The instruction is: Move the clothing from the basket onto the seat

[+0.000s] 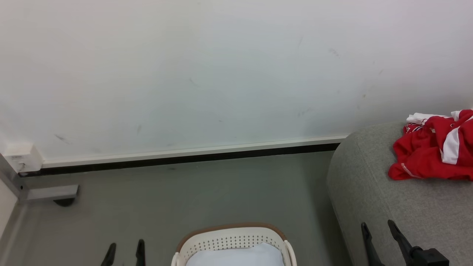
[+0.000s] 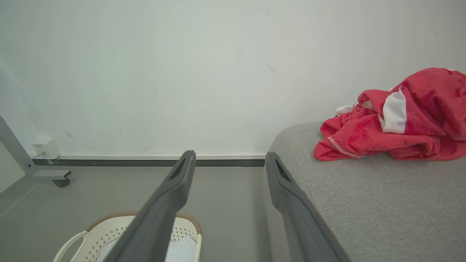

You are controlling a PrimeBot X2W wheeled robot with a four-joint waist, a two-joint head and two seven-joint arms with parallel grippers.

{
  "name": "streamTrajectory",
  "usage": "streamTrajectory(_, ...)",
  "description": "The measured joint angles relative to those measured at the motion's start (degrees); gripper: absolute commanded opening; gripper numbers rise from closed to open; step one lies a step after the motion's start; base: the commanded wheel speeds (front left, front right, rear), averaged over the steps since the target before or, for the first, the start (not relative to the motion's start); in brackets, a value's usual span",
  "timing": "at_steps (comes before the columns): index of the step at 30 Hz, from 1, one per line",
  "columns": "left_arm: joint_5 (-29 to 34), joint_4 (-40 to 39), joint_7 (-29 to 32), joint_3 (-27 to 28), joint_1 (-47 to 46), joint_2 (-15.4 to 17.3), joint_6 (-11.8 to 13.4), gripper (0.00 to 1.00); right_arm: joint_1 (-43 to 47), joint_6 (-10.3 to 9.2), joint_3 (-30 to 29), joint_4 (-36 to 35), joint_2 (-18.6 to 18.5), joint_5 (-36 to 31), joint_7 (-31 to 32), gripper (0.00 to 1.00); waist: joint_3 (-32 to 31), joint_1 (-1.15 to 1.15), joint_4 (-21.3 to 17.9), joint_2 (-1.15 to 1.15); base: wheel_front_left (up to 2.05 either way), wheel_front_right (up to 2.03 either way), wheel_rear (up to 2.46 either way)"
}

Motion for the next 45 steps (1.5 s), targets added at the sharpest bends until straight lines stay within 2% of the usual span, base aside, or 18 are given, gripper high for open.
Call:
streamTrajectory(22, 5.1, 3.2, 0.0, 5.2, -0.8, -4.0, -4.6, 1.00, -2.1, 0.00, 1.7, 1.5, 0.0, 0.1, 0.0, 1.00, 1.1, 0.00, 0.3, 0.00, 0.00, 0.00, 0.00)
streamTrajectory(23, 5.0, 3.3, 0.0, 5.4, -0.8, -4.3, -4.9, 0.00, -2.1, 0.00, 1.7, 1.6, 0.0, 0.1, 0.0, 0.00, 1.1, 0.00, 0.2, 0.00, 0.00, 0.00, 0.00)
streamTrajectory(29, 4.7, 5.6, 0.5, 5.2, 0.2, -5.4, -5.0, 0.00, 0.1, 0.00, 1.7, 3.7, 0.1, 0.6, 0.4, 0.00, 1.1, 0.00, 0.2, 0.00, 0.00, 0.00, 0.00)
streamTrajectory(45, -10.8, 5.9, 4.8, 7.3, -1.8, -6.1, -6.7, 0.00, 0.1, 0.00, -0.6, 1.5, 0.1, 17.4, 4.8, 0.00, 1.5, 0.00, 0.8, 0.00, 0.00, 0.00, 0.00)
